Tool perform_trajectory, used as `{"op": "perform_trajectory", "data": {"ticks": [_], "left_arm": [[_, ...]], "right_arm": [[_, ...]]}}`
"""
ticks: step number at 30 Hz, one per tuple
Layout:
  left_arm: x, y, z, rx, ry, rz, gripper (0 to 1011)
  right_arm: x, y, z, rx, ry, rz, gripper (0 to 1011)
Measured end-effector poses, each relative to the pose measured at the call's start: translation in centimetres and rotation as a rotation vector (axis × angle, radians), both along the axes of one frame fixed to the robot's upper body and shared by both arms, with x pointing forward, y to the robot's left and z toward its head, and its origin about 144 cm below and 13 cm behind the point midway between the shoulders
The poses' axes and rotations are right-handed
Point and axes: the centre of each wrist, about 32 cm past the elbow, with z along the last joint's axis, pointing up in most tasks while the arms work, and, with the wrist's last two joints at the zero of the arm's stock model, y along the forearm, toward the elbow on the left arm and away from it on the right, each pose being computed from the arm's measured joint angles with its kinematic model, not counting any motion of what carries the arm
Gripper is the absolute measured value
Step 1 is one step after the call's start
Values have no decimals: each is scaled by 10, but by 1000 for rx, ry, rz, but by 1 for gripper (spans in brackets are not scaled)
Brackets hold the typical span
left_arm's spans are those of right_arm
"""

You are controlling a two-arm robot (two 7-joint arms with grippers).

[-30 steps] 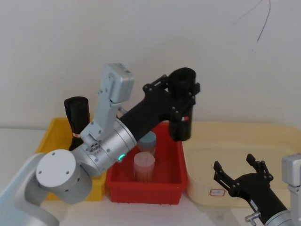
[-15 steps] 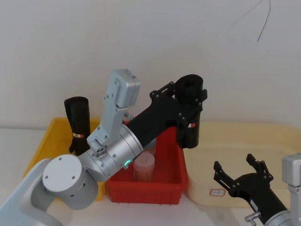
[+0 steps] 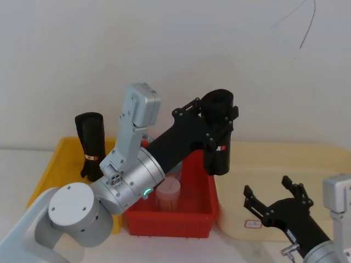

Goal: Pick up the garbage bag with the one hand and transfer it to the other hand.

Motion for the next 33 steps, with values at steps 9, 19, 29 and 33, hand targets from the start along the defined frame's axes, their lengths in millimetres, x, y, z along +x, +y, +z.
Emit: {"op": "perform_trajectory", "data": {"ticks": [9, 19, 29, 33], "left_arm": [[0, 0, -1, -1, 5, 2, 518], [0, 1, -2, -1, 8, 4, 518], [0, 1, -2, -2, 10, 4, 518], [0, 1, -2, -2, 10, 5, 518]], "right_arm": [[4, 16, 12, -55, 18, 62, 1001], [10, 35, 23, -110, 39, 116, 1001], [19, 44, 34, -134, 22, 123, 1001], [23, 47, 38, -139, 14, 121, 1000]]}}
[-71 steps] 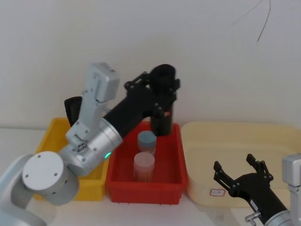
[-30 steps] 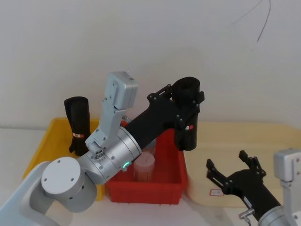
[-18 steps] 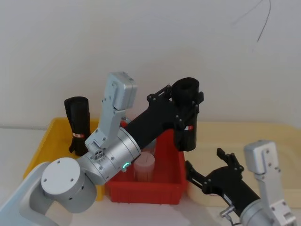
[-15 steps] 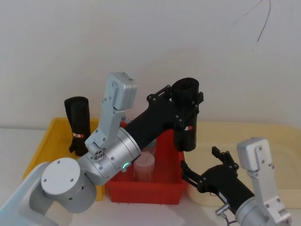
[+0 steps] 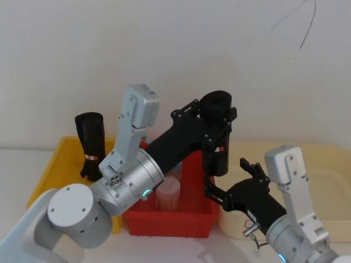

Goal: Pick up the garbage bag with the one hand and transfer it to the other hand.

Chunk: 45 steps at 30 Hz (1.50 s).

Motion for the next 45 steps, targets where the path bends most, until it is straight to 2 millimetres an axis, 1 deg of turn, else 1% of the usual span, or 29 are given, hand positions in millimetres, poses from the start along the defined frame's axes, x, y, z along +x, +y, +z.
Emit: {"op": "perform_trajectory", "data": {"ticks": [18, 27, 28, 29, 30, 31, 32, 35, 37, 38, 40, 42, 45], "left_arm": [[0, 0, 0, 0, 0, 0, 518], [0, 0, 0, 0, 0, 0, 518], [0, 0, 0, 0, 0, 0, 518], [0, 0, 0, 0, 0, 0, 518], [0, 0, 0, 0, 0, 0, 518], [0, 0, 0, 0, 0, 0, 518], [0, 0, 0, 0, 0, 0, 518], [0, 0, 0, 0, 0, 0, 518], [0, 0, 0, 0, 0, 0, 518], [0, 0, 0, 0, 0, 0, 518], [0, 0, 0, 0, 0, 0, 518], [0, 0, 0, 0, 0, 0, 518], [0, 0, 0, 0, 0, 0, 518]], "right_arm": [[12, 11, 12, 4, -18, 21, 1001], [19, 14, 20, 11, 0, 15, 993], [19, 15, 21, 12, 3, 13, 965], [21, 15, 22, 14, 8, 11, 965], [21, 15, 23, 14, 12, 10, 929], [22, 16, 24, 16, 15, 8, 915], [23, 16, 25, 17, 23, 6, 872], [24, 16, 26, 20, 33, 3, 822], [25, 17, 28, 22, 41, 1, 748], [25, 17, 28, 22, 45, 0, 738], [26, 17, 29, 23, 52, -1, 658], [26, 18, 29, 23, 58, 0, 615], [27, 18, 30, 24, 63, -1, 517]]}}
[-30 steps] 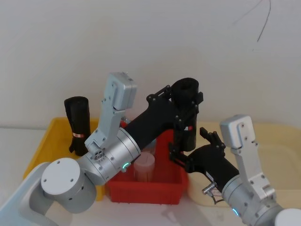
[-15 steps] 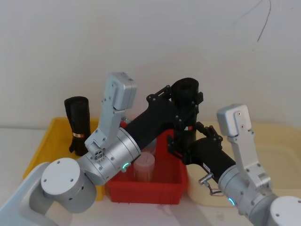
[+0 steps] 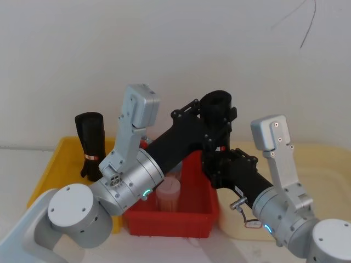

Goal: Pick up the garbage bag with the one hand and transfer it to the other hand.

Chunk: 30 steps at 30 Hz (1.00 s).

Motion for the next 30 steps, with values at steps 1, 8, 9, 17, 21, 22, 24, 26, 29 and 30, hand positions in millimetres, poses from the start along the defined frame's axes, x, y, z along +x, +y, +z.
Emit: {"op": "perform_trajectory", "data": {"ticks": [1, 8, 9, 17, 21, 22, 24, 26, 29, 30], "left_arm": [[0, 0, 0, 0, 0, 0, 518], [0, 0, 0, 0, 0, 0, 518], [0, 0, 0, 0, 0, 0, 518], [0, 0, 0, 0, 0, 0, 646], [0, 0, 0, 0, 0, 0, 752], [0, 0, 0, 0, 0, 0, 790], [0, 0, 0, 0, 0, 0, 841], [0, 0, 0, 0, 0, 0, 891], [0, 0, 0, 0, 0, 0, 976], [0, 0, 0, 0, 0, 0, 991]], "right_arm": [[0, 0, 0, 1, 2, 0, 496], [1, 1, 1, 2, 6, 2, 484], [1, 1, 1, 2, 6, 2, 484], [1, 0, 2, 7, 4, -2, 484], [1, -1, 3, 13, 3, -10, 483], [1, -2, 3, 15, 2, -12, 484], [2, -3, 3, 19, 2, -22, 484], [2, -5, 4, 24, 1, -35, 484], [3, -9, 4, 29, 3, -62, 484], [4, -11, 4, 30, 4, -68, 484]]}}
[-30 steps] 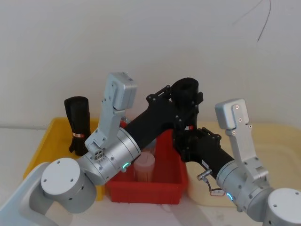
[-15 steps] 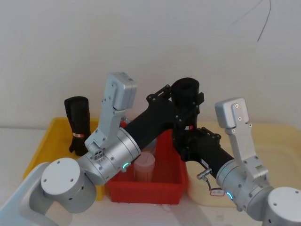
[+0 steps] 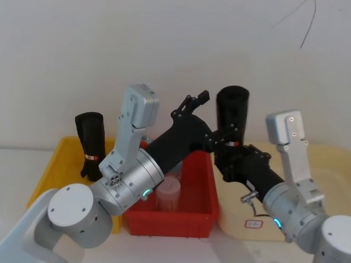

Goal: Pick up the garbage bag with the one hand and transfer it to the other hand.

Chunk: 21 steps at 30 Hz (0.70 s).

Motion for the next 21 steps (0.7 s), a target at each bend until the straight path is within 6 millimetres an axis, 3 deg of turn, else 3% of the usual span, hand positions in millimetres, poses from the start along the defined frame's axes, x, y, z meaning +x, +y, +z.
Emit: {"op": "perform_trajectory", "data": {"ticks": [21], "left_arm": [[0, 0, 0, 0, 0, 0, 1001]], "right_arm": [[15, -43, -14, 7, 76, -276, 484]]}}
